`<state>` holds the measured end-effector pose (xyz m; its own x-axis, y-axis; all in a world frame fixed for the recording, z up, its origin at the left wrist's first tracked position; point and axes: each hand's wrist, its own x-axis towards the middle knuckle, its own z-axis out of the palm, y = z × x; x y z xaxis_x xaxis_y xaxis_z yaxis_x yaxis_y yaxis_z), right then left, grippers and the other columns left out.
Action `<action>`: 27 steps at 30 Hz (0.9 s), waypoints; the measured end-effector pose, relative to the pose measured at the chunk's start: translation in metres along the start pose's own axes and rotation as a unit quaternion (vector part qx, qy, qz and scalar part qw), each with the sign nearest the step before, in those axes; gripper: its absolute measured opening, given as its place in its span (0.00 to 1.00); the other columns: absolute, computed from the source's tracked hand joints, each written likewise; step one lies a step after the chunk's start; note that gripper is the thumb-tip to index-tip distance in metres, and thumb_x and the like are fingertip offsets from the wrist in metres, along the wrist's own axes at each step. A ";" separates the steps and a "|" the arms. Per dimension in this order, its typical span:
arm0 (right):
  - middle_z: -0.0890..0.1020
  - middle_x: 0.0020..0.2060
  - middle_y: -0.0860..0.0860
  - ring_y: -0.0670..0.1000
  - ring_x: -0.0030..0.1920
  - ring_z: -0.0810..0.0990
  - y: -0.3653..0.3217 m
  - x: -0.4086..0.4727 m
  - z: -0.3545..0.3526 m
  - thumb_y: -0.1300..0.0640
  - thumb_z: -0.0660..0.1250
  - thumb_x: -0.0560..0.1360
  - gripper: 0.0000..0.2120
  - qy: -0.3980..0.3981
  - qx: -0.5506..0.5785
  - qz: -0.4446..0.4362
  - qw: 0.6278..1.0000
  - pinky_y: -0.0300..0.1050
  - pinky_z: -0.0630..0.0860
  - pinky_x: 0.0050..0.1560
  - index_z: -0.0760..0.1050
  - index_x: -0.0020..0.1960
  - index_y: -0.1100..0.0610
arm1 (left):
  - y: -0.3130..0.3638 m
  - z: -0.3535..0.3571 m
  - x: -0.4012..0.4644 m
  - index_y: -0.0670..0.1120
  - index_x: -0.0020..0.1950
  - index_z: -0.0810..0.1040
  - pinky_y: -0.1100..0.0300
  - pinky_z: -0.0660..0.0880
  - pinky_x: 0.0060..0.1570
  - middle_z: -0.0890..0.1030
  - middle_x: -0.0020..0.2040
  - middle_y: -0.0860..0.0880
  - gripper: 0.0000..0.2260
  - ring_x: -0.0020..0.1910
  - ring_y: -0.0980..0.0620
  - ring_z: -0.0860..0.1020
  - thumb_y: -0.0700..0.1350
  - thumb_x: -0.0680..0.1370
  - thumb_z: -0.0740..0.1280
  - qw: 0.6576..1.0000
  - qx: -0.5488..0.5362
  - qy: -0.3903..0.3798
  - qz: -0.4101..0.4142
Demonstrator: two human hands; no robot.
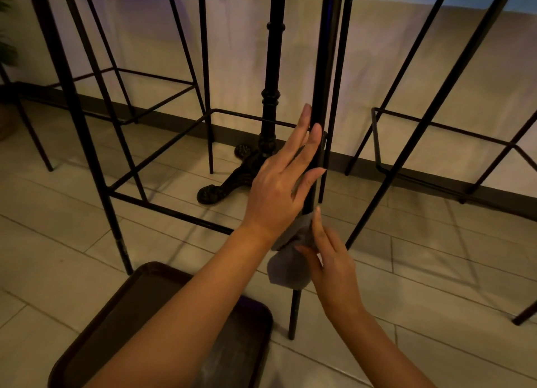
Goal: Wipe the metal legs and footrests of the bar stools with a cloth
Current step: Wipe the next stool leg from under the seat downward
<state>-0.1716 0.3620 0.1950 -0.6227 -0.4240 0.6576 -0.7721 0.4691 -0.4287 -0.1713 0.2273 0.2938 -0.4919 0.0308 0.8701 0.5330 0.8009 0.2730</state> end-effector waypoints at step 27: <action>0.80 0.48 0.55 0.51 0.44 0.80 0.001 -0.025 0.008 0.64 0.70 0.70 0.39 -0.015 0.007 0.082 0.997 0.40 0.75 0.46 0.51 0.72 0.48 | -0.001 0.012 -0.009 0.42 0.71 0.53 0.53 0.78 0.54 0.43 0.73 0.65 0.21 0.71 0.67 0.55 0.46 0.81 0.56 1.000 -0.005 0.019 -0.013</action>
<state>-0.1579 0.3669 0.1725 -0.7433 -0.3656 0.5602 -0.6619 0.5229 -0.5371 -0.1758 0.2330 0.2802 -0.4795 -0.0119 0.8775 0.5283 0.7945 0.2994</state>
